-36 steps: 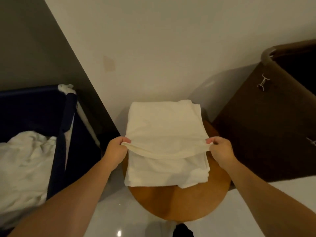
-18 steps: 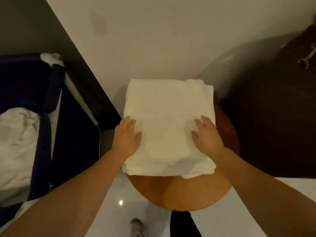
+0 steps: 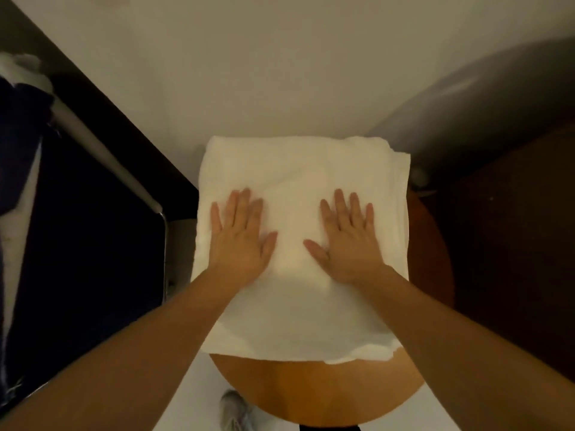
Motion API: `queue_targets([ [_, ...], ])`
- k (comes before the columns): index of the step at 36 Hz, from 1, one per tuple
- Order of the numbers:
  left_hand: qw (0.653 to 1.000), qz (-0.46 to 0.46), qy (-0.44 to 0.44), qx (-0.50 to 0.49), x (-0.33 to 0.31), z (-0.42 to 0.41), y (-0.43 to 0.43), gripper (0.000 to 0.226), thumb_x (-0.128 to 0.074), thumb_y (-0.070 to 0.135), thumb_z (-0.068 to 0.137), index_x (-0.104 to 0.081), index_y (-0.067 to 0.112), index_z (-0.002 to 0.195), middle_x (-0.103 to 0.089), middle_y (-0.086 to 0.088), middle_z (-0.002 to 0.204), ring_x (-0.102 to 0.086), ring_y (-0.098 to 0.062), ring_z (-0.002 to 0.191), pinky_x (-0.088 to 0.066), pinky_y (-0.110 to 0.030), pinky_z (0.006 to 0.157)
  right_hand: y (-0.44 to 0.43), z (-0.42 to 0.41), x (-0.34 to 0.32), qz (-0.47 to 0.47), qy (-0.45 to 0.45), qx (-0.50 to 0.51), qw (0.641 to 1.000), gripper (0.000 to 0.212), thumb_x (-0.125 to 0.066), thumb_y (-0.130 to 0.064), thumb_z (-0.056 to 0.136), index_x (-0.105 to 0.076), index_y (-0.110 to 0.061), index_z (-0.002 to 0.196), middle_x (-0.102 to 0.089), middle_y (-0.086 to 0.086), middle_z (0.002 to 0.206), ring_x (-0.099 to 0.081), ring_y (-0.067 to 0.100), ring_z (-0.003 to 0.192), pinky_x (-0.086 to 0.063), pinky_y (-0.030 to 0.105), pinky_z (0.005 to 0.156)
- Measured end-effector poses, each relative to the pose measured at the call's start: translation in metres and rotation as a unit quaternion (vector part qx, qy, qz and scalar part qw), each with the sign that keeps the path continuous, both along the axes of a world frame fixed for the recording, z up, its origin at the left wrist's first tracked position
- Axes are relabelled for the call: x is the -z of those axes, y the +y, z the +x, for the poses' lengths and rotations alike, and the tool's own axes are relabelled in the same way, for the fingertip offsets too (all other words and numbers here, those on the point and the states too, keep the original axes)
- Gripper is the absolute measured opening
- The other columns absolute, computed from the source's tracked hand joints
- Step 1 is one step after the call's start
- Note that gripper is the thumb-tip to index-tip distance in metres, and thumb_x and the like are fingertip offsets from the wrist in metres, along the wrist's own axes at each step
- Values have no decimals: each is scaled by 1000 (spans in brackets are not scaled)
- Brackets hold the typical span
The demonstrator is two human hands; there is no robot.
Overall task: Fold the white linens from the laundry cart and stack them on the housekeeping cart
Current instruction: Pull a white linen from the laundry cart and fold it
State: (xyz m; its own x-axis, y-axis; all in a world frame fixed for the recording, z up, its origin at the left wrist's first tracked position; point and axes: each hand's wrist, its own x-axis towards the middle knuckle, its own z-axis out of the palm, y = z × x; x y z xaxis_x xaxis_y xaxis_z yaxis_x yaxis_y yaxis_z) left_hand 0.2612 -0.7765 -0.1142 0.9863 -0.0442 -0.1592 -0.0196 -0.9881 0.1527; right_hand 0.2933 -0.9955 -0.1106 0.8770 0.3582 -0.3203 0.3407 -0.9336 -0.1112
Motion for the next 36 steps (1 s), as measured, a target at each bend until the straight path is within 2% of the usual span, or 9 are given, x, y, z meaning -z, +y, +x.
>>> queue_targets([
  [2,999,-2,-48,12,-8,34,-6,68,-21,51,95,-25,13,151,-13,-14,160,-7,-32,148,4,-55,116,12,24,-5,30,-28,-21,999,81,-8,-66,88,-3,-20,154,7,11,161,11,35,147,11,54,116],
  [5,999,39,-23,1,-13,78,-15,66,-17,53,97,-5,22,154,6,-9,162,10,-30,148,16,-54,113,23,60,-5,20,-45,-56,997,80,-6,-65,87,1,-22,154,9,10,161,12,34,147,13,53,115],
  [7,998,68,5,-15,-7,94,-10,67,-15,57,96,1,27,154,9,-7,162,14,-32,147,14,-58,114,18,80,1,-3,-46,-50,998,81,-7,-69,86,3,-24,153,10,8,161,13,35,146,14,54,115],
  [12,995,45,35,-78,21,91,5,71,-16,64,92,-1,32,153,8,-8,162,16,-32,147,7,-60,115,-21,106,23,-19,12,64,998,87,-14,-78,84,6,-29,153,12,0,161,15,36,146,7,57,116],
  [19,995,4,32,-98,28,93,5,73,-24,65,91,-4,32,153,9,-10,161,16,-31,147,9,-58,115,-55,112,31,55,85,199,975,100,-29,-86,75,6,-32,151,1,3,161,-7,34,146,-14,53,117],
  [24,994,9,43,-103,18,69,3,76,-20,65,92,5,29,153,15,-7,161,19,-27,146,10,-58,115,-43,101,16,-38,37,169,984,97,-15,-81,82,13,-20,152,19,13,158,12,36,146,2,56,117],
  [28,985,-43,81,-147,13,27,5,78,-23,67,92,12,32,152,24,-1,159,25,-24,144,12,-56,115,-24,48,6,-19,22,129,991,88,-10,-72,88,13,-15,152,21,15,157,17,38,144,3,56,117],
  [33,973,-86,126,-175,15,-15,15,82,-31,68,90,13,34,151,28,3,157,25,-24,145,-1,-55,118,-28,-19,6,-23,65,121,990,91,3,-78,80,19,-21,149,25,8,157,22,35,144,2,56,117],
  [36,969,-124,114,-179,19,-18,19,87,-36,71,88,12,35,151,27,9,157,21,-22,146,-4,-54,118,-34,-21,13,4,73,138,988,92,-1,-81,79,22,-25,148,29,2,156,25,32,143,0,55,117],
])
